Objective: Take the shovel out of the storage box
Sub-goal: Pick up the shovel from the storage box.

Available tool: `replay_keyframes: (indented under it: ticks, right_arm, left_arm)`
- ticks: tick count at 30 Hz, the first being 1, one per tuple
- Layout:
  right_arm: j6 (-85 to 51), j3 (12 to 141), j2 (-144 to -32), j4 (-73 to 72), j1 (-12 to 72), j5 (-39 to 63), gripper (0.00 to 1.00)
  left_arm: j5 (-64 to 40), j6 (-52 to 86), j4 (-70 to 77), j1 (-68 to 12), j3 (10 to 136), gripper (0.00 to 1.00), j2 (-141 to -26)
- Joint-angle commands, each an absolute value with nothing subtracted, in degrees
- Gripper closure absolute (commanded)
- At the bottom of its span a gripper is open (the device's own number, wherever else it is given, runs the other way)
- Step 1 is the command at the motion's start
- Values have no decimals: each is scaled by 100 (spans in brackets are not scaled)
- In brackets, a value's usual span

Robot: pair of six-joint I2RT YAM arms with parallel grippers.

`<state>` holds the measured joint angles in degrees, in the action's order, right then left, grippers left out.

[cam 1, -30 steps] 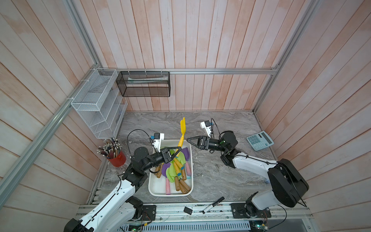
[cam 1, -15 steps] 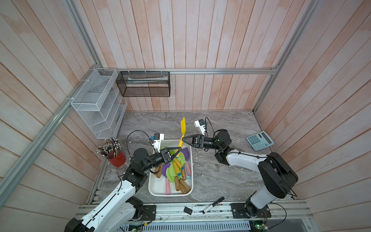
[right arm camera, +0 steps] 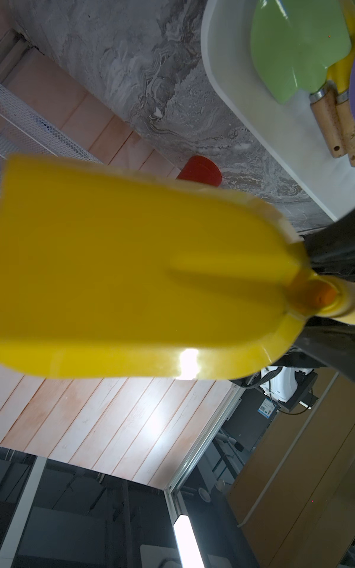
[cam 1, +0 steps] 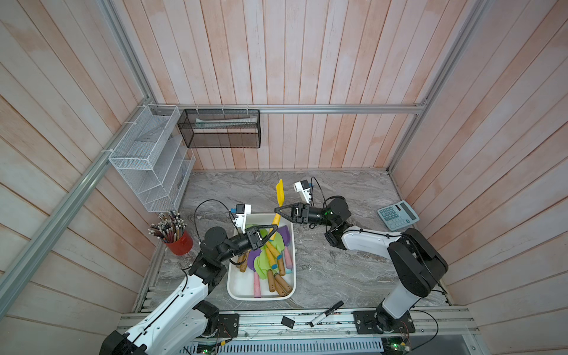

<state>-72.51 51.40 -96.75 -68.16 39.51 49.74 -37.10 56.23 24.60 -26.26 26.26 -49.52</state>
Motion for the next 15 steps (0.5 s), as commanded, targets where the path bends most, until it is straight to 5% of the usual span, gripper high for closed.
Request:
replay_keyframes:
  ticks: [1,7,12,15]
  right_arm:
    - [-7299,5290,-9754,-7109,3997,5058,70]
    - [-7312,5257,-9756,-7090,3999,5026,87]
    - [-7173,5199,-9618,-6858,3929,4946,88]
    - [-7115,5105,-9462,-6696,3745,4926,88]
  left_arm:
    - [-3797,5616,2657,-2611,2533,85,-4949]
    - [-3771,5569,2540,-2611,2511,83,-4859]
    - [-3530,5198,1827,-2598,2715,45,-4692]
    - [-3328,4876,1217,-2538,2926,37,-4518]
